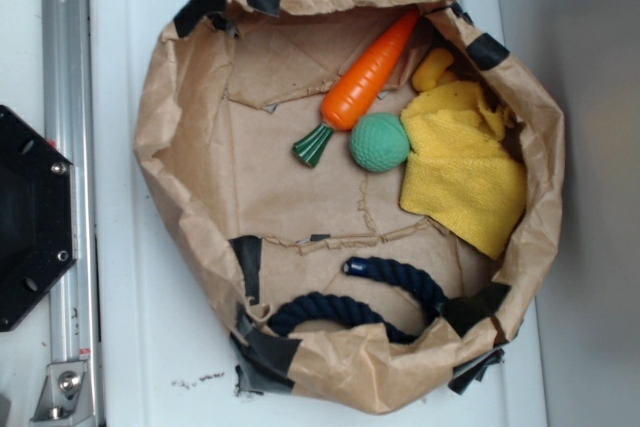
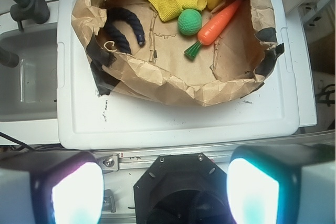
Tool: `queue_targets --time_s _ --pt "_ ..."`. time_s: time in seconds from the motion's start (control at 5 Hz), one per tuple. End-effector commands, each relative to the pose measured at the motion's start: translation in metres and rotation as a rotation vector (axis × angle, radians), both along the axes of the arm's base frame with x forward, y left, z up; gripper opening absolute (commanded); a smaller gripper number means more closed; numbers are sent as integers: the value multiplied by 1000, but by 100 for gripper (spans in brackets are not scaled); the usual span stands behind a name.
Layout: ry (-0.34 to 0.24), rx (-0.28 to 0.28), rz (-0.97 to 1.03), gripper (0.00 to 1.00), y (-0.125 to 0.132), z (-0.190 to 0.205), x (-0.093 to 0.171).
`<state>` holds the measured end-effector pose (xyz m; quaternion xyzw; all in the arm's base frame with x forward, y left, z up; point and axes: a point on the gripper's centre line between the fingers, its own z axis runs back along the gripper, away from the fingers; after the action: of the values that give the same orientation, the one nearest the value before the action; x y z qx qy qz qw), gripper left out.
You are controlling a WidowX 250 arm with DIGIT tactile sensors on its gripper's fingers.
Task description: Grab the blue rope.
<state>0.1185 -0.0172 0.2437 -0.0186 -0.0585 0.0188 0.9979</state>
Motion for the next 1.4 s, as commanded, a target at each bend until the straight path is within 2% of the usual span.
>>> queue_targets --time_s 0.0,0.2,0.4,0.6,0.8,1.2 --pt "0 0 0 100 0 0 0" --pt "-42 3 42 100 16 -14 38" --pt "-50 -115 54 100 29 -43 77" --pt "-14 -172 69 100 28 -88 108" --pt "44 -192 49 100 9 -128 124" --pt "178 -98 -76 100 -55 -182 125"
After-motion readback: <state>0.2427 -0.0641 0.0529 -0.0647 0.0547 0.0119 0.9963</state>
